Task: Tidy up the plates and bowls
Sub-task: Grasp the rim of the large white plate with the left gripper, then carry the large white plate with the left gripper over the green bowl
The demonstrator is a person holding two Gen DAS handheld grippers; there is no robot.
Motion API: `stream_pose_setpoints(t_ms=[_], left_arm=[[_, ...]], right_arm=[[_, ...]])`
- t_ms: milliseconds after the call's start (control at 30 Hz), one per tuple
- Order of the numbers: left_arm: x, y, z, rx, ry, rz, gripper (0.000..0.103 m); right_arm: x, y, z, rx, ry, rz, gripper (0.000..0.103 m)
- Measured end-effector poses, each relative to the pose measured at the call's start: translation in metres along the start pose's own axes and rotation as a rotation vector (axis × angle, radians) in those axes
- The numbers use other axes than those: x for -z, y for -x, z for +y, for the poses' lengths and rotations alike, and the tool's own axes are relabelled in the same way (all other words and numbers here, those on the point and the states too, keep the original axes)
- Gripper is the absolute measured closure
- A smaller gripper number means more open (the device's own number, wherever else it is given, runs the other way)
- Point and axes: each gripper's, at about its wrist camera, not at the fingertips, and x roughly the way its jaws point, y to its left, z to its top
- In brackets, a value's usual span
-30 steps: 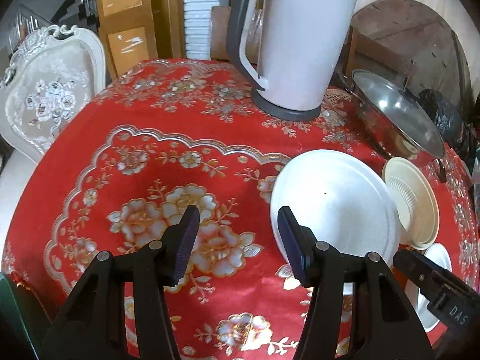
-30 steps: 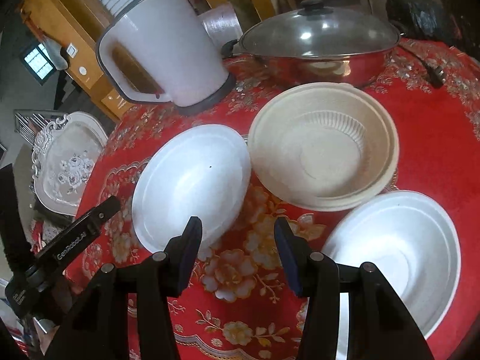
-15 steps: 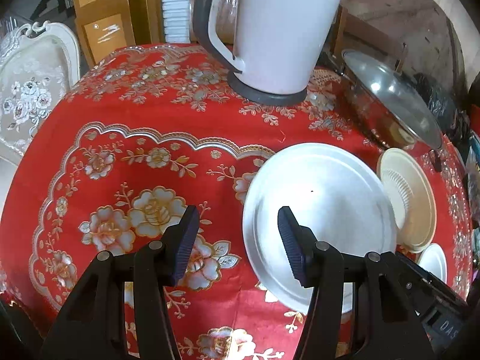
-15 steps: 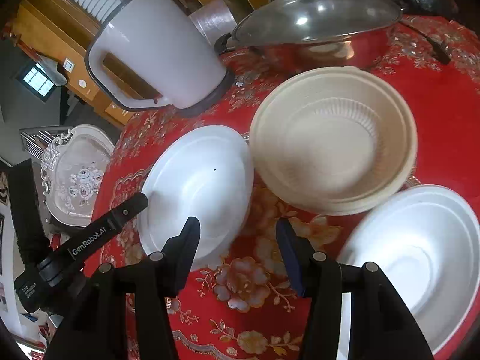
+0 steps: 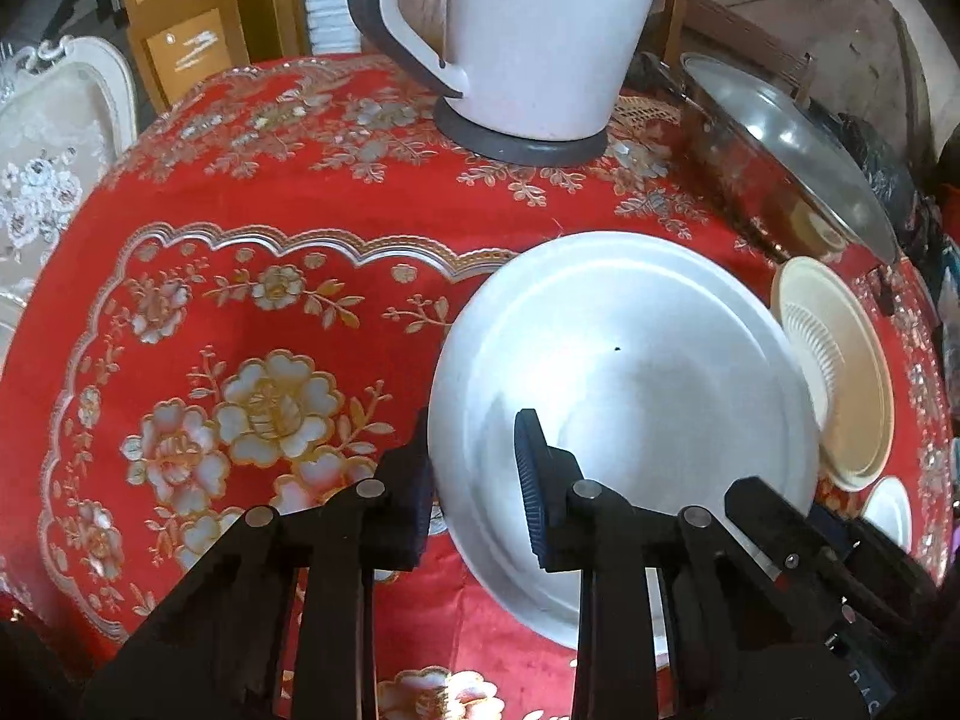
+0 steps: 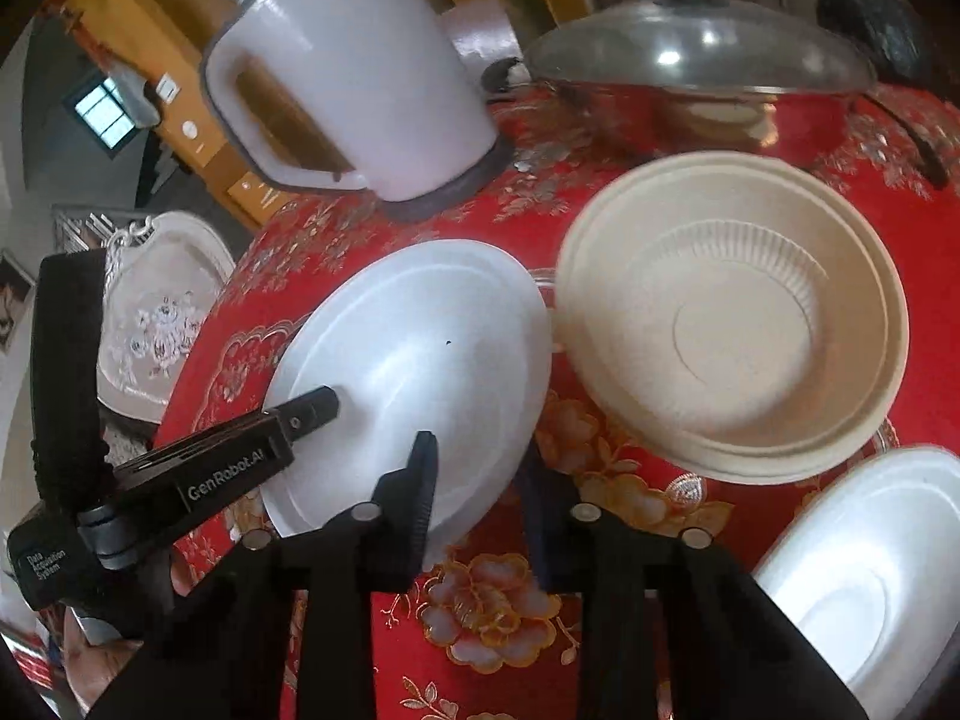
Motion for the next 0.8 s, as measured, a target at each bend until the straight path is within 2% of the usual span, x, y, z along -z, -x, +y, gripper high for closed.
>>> stream_pose_setpoints(t_ms=[333,800], left_arm=[[0.020,0.033,0.011,0.018,0.029,-0.035,0.078],[0.065,0.082,0.038,-0.013,0.070,-0.084,0.078]], right_arm=[[0.013,0.012,0.020,0.039,0.077,-0.017,0.080],[0.039,0.029,0.057,0.012,0.158,-0.013,0.079]])
